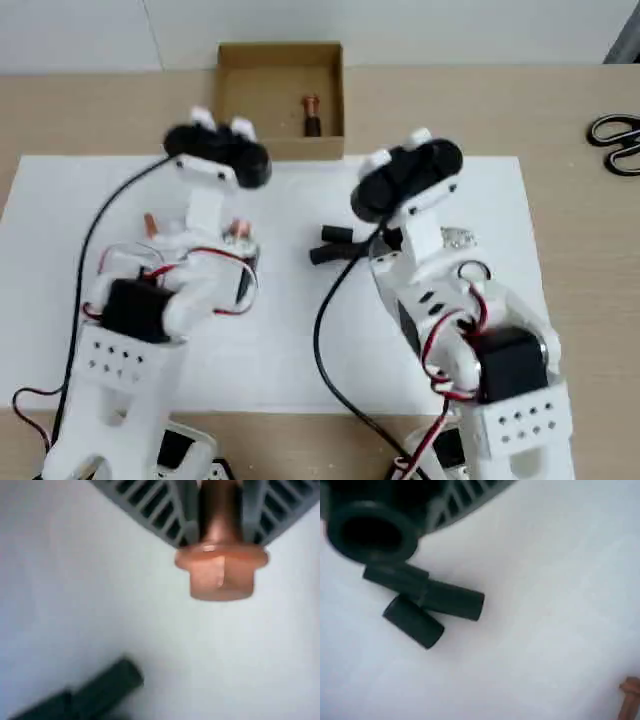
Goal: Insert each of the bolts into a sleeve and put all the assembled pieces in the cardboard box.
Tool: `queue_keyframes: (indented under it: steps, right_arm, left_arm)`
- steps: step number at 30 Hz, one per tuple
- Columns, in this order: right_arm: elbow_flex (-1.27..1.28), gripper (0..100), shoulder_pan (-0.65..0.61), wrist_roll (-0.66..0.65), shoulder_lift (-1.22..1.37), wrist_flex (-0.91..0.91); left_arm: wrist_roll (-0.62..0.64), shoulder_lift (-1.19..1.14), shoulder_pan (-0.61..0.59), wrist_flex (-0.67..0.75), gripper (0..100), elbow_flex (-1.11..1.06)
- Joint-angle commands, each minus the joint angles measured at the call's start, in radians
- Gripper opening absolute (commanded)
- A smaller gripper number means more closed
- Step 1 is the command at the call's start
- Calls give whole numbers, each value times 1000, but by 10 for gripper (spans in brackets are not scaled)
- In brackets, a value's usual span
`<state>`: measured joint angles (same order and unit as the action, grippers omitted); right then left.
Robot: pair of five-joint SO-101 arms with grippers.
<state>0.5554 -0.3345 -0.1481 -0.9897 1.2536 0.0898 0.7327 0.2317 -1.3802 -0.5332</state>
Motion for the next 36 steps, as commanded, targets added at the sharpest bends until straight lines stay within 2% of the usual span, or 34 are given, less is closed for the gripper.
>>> queue_keyframes:
  steps: [1, 4, 8, 18, 23, 31, 36]
  right_arm:
    - [5, 3, 7, -2, -47, -39]
    - [5, 3, 7, -2, -48, -39]
    - [5, 3, 7, -2, -51, -39]
    - [5, 3, 5, 0, -50, -39]
    - [5, 3, 5, 0, -56, -38]
    - [5, 3, 5, 0, -56, -38]
    - [5, 3, 5, 0, -56, -38]
  left_arm:
    - [8, 21, 3, 28, 6, -70]
    - [-14, 17, -51, 55, 7, -153]
    - [-255, -28, -153, 89, 7, -243]
    - [-261, -345, -239, 2, 6, -162]
    - [-262, -505, -241, 9, 6, -99]
    - [-262, -614, -241, 98, 10, -88]
    - [-264, -669, -255, 133, 107, -90]
